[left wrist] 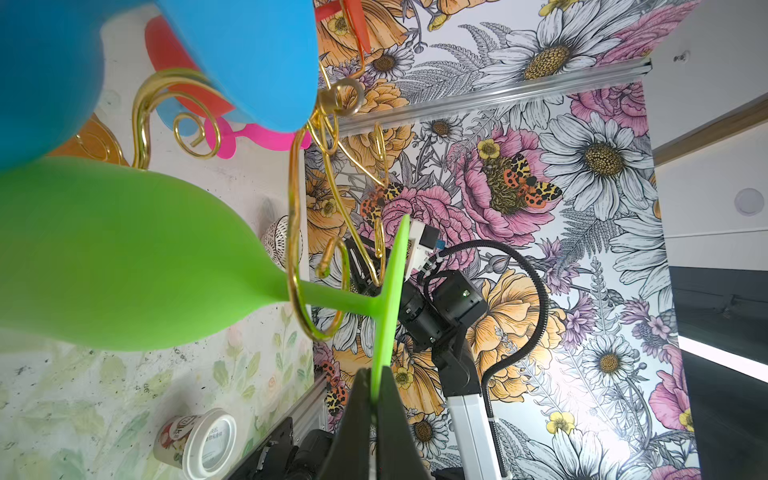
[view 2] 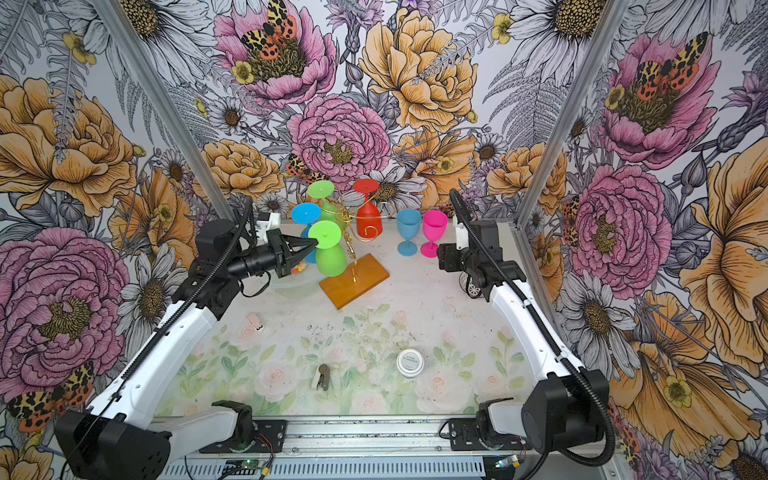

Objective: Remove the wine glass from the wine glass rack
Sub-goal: 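Slide the green glass along the rack arm with the left gripper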

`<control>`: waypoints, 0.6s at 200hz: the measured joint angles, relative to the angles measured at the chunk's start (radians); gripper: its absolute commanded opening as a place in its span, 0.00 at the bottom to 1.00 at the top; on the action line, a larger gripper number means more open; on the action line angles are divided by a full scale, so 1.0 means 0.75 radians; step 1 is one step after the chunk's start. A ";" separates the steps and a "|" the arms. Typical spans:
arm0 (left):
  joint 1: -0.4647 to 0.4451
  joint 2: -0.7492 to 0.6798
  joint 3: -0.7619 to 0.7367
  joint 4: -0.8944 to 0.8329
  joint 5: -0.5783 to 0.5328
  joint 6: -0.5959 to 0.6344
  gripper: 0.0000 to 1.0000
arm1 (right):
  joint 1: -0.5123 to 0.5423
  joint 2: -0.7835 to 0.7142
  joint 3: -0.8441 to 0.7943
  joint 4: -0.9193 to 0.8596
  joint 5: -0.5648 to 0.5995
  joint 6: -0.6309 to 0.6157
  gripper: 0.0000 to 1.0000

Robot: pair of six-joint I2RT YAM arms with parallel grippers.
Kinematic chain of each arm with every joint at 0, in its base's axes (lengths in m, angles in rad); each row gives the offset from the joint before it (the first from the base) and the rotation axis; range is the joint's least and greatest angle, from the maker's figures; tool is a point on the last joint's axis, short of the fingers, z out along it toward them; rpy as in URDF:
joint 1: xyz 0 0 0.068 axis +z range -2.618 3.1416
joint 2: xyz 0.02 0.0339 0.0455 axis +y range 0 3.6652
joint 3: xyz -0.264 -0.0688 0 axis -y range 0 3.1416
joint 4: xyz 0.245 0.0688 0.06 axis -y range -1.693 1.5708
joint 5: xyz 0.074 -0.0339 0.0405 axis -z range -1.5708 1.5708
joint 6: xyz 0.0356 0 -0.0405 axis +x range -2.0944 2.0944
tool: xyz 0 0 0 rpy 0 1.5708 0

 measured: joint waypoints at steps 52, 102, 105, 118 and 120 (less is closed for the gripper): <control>0.017 0.000 0.000 -0.001 0.000 -0.021 0.00 | 0.000 -0.003 -0.006 -0.001 0.000 0.000 0.72; 0.020 0.000 0.000 -0.001 0.001 -0.030 0.00 | 0.000 -0.003 -0.006 -0.001 0.000 0.000 0.72; 0.021 0.000 0.000 -0.001 0.000 -0.030 0.00 | 0.000 -0.003 -0.006 -0.001 0.000 0.000 0.72; 0.024 -0.002 0.000 -0.002 0.000 -0.030 0.00 | 0.000 -0.003 -0.006 -0.001 0.000 0.000 0.72; 0.025 -0.002 0.000 -0.001 0.001 -0.030 0.00 | 0.000 -0.003 -0.006 -0.001 0.000 0.000 0.72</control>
